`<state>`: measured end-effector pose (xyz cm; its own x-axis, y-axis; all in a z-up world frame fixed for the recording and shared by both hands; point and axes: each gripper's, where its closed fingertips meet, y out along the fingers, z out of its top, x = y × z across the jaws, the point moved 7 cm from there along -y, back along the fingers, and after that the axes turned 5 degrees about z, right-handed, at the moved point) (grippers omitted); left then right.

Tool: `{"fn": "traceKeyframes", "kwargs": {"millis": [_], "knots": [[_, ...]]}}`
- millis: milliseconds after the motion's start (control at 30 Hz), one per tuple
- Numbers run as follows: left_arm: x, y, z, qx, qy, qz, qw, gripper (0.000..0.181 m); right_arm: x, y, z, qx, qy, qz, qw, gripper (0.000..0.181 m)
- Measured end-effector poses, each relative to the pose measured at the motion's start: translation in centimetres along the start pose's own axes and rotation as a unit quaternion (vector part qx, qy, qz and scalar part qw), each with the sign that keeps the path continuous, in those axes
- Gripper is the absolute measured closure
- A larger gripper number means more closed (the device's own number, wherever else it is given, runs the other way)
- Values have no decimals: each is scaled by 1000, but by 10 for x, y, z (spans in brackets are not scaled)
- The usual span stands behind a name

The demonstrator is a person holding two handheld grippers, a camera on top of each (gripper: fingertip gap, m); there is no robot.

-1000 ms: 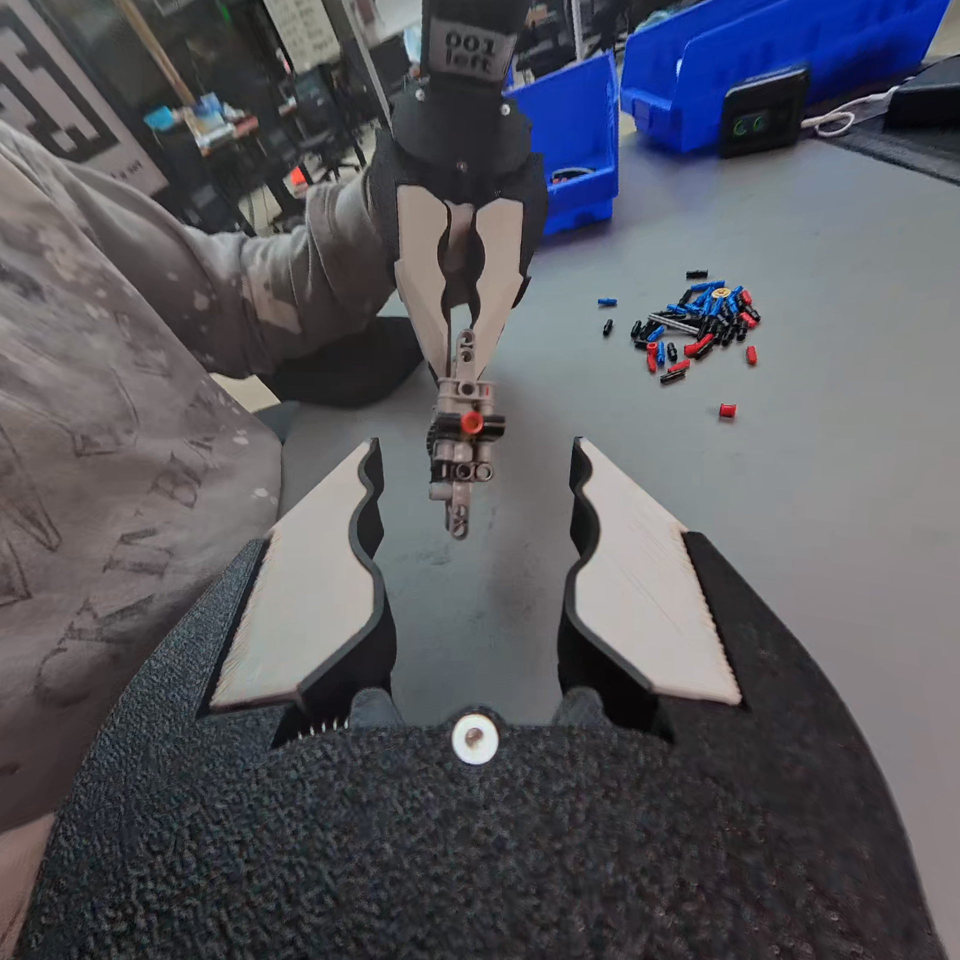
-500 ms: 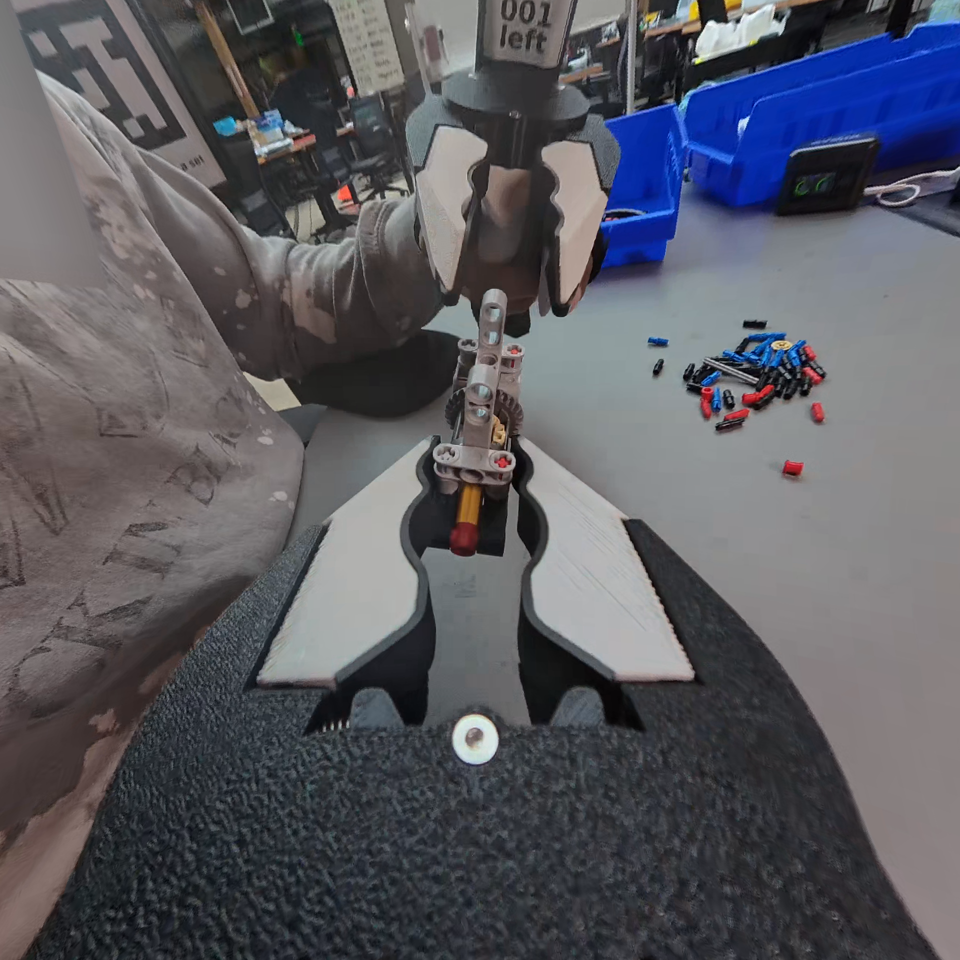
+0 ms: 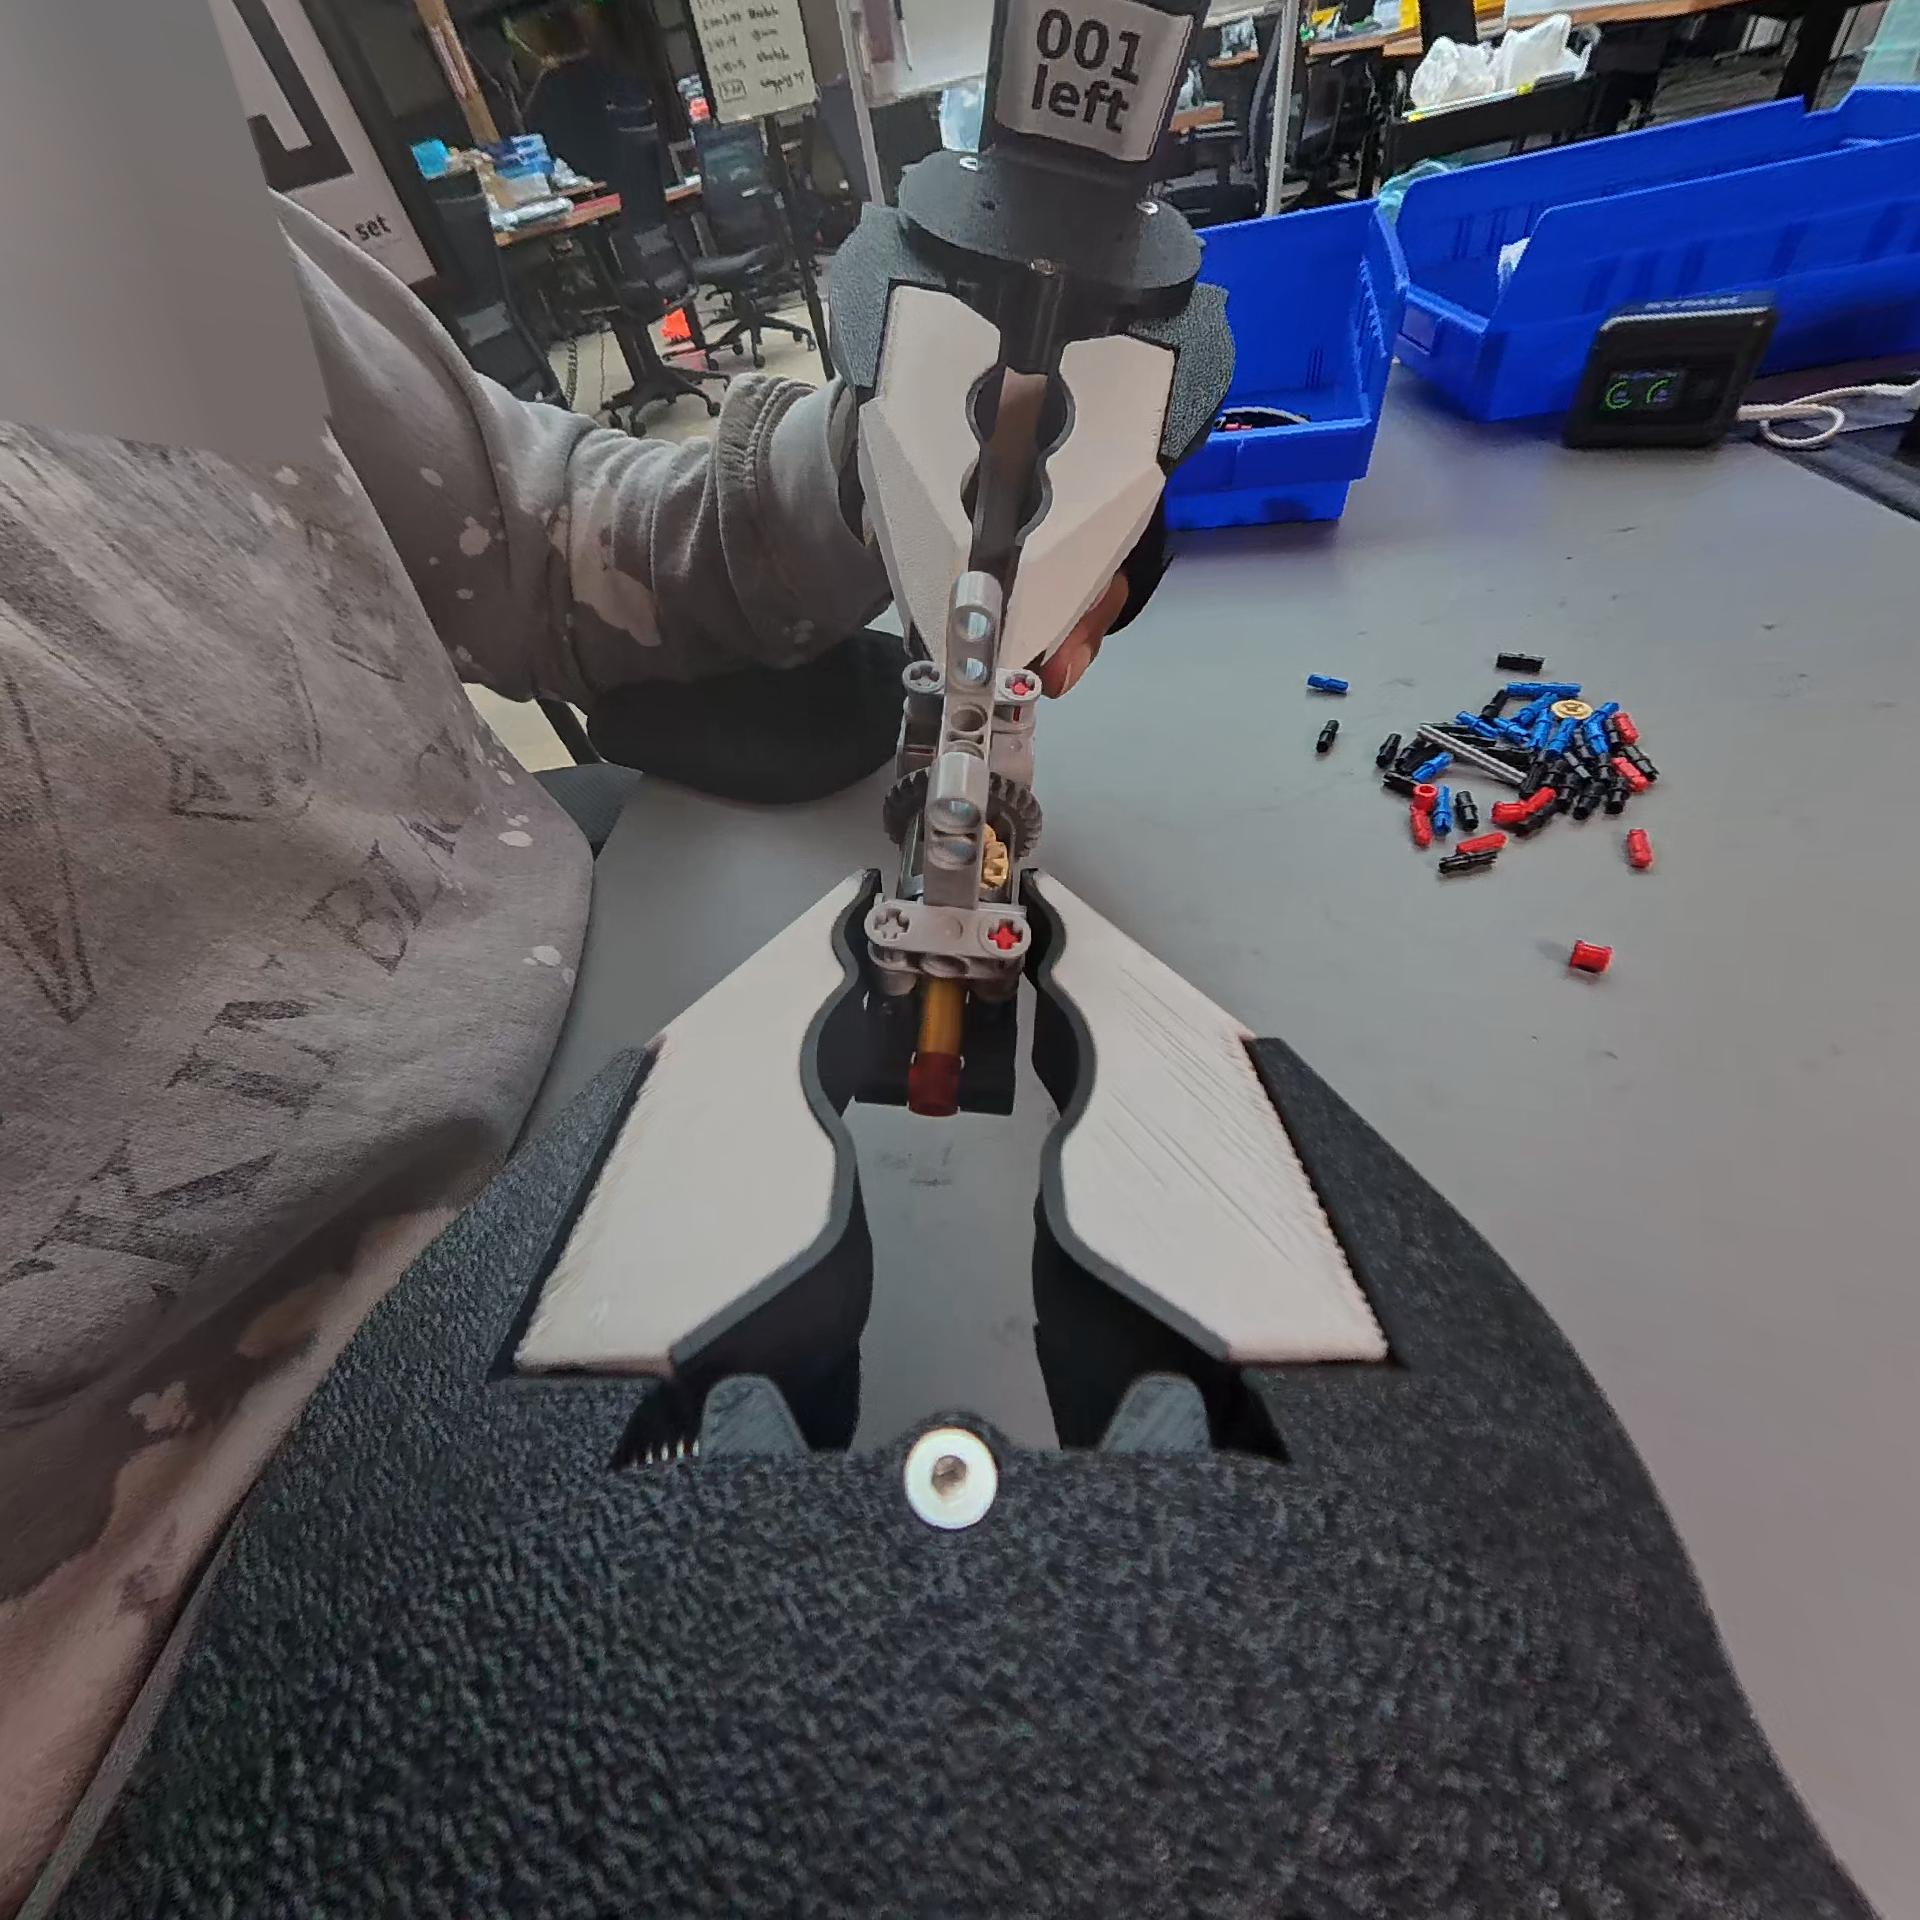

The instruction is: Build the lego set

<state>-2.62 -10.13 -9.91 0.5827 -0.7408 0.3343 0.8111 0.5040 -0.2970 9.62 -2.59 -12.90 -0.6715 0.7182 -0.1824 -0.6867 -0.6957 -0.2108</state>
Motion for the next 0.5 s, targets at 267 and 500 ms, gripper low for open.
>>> {"fn": "traceKeyframes", "kwargs": {"millis": [267, 500], "knots": [[-3, 2, -1, 15, -7, 14, 1000, 180, 2, -7, 2, 15, 2, -9, 1000, 156], [-2, 2, -1, 18, -3, 21, 1000, 181, 2, -10, 3, 15, -2, -9, 1000, 157]]}}
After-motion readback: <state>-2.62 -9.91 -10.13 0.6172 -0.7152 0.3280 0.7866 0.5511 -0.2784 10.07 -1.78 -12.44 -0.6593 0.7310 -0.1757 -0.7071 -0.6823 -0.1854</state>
